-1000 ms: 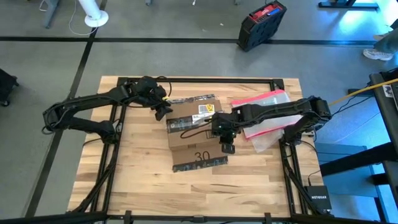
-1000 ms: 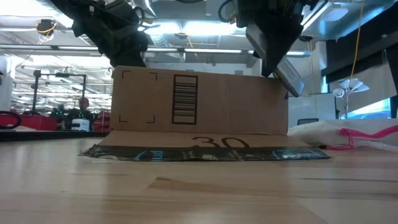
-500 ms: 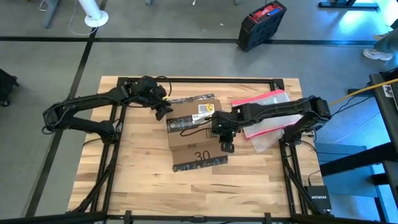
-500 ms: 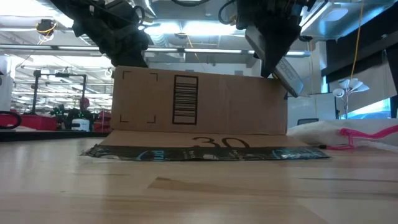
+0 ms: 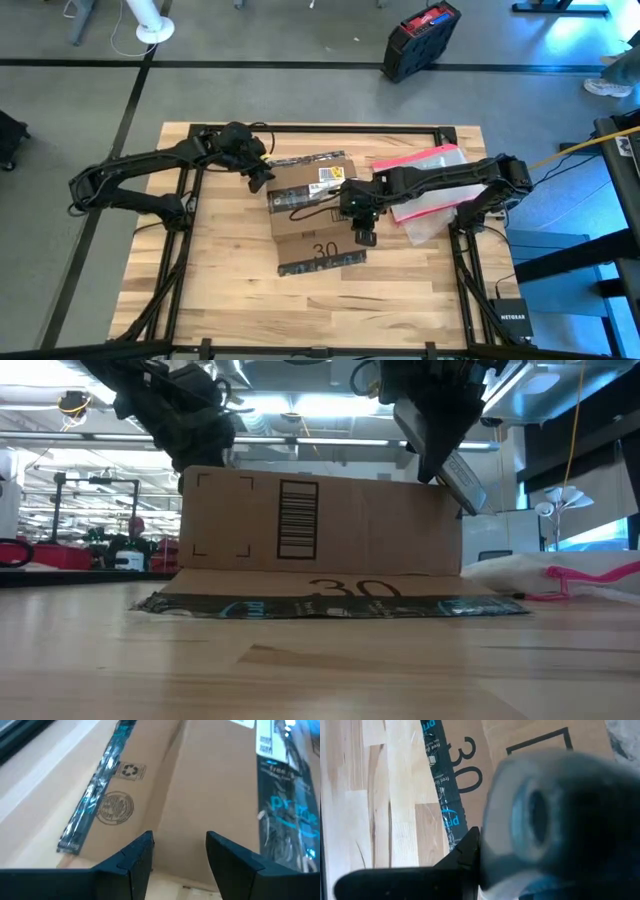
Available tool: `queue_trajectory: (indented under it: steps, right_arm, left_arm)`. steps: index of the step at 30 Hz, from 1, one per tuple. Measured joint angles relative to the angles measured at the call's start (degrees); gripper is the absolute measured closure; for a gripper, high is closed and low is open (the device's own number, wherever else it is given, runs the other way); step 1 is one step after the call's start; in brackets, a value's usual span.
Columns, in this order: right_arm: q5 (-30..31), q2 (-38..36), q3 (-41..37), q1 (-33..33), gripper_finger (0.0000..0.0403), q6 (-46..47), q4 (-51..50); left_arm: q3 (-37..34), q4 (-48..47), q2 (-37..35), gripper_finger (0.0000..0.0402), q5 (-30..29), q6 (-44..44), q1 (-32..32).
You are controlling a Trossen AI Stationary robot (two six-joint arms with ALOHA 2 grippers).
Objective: Unpack boxes
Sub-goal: Break down the cardboard box with the gray cutter until it is fully flat
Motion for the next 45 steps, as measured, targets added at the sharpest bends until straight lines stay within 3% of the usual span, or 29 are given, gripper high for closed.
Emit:
queue_trajectory:
  steps: [11,20,24,28,35,37,41,45]
  right_arm:
    - [4.33,-0.02,0.0,-3.76,0.0331,-1.64,-2.49]
    - [5.68,-0.02,0.0,-8.85,0.0331,-3.95,1.07]
    - [5.78,-0.02,0.0,-11.21,0.0331,-4.97,6.47]
    - [4.94,0.39,0.02,-13.76,0.0331,-4.3,14.13]
    - [1.63,1.83,0.11,-14.46,0.0331,-1.75,21.95]
    - [1.3,1.82,0.11,-13.65,0.0331,0.58,21.26]
    - [6.4,-0.05,0.02,-11.91,0.0331,2.52,19.36]
    - [5.45,-1.59,0.04,-11.5,0.0331,8.81,19.18]
  left_arm:
    - [-0.04,-8.68,9.16,0.0227,17.37,1.37,-4.82]
    - [-0.07,-8.62,8.66,0.0227,28.48,-6.27,-14.44]
    - [-0.11,-6.26,8.66,0.0227,29.09,-8.53,-19.28]
    - [-0.14,2.22,8.66,0.0227,26.57,-11.96,-23.18]
    - [-0.09,14.22,8.59,0.0227,26.58,-18.44,-25.27]
    - [0.25,13.41,8.61,0.0227,27.75,-18.27,-24.8]
    - [1.31,6.43,8.55,0.0227,31.76,-14.72,-22.46]
    - [1.33,-2.68,6.81,0.0227,33.3,-8.73,-19.51]
